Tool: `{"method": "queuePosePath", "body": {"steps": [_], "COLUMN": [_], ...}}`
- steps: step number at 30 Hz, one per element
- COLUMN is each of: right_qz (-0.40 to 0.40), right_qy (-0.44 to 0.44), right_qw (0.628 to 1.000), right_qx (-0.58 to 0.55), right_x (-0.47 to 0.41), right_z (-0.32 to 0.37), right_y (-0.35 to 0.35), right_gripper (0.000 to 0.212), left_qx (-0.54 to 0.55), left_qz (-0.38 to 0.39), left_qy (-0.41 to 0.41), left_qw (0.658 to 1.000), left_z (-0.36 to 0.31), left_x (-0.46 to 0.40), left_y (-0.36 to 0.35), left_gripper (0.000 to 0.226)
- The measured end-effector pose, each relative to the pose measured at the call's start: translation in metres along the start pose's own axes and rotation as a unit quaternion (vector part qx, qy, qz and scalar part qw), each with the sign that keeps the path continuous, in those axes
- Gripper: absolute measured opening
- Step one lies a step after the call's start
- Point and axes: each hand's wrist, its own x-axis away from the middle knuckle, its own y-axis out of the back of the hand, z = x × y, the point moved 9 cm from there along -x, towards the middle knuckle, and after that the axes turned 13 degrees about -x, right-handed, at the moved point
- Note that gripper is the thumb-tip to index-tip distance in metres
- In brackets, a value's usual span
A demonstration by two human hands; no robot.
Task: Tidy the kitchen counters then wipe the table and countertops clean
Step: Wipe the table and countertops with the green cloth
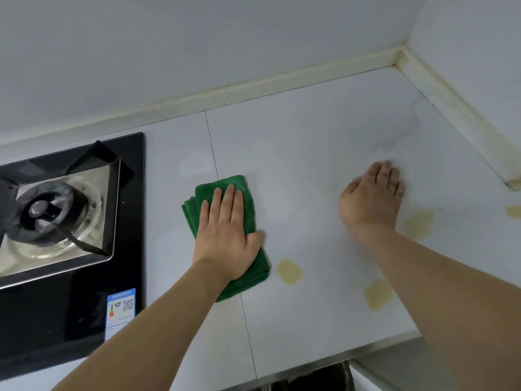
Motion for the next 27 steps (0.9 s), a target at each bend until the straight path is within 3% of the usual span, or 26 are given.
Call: {"method": "queuePosePath", "body": {"steps": [8,19,27], "right_qz": [0.004,-0.006,-0.010], "right_qy": [0.002,0.004,0.009], "right_qw": [1.000,1.000,1.000], "right_qx": [0.008,-0.012,-0.006], "right_x": [-0.002,0.000,0.000], "right_z": [-0.002,-0.002,-0.001], "right_y": [-0.001,0.001,0.001], "right_gripper": [0.058,0.059,0.058], "left_qx": [-0.006,0.023,0.008], "left_qz": [-0.014,-0.006,-0.005], "left_qy": [-0.031,-0.019,-0.024], "left_qw": [0.999,1.000,1.000], "left_z": [0.003,-0.018,-0.015], "left_x": [-0.024,0.051,0.021], "left_y": [0.006,-0.001,0.002], "left_gripper": [0.093,0.087,0.089]}}
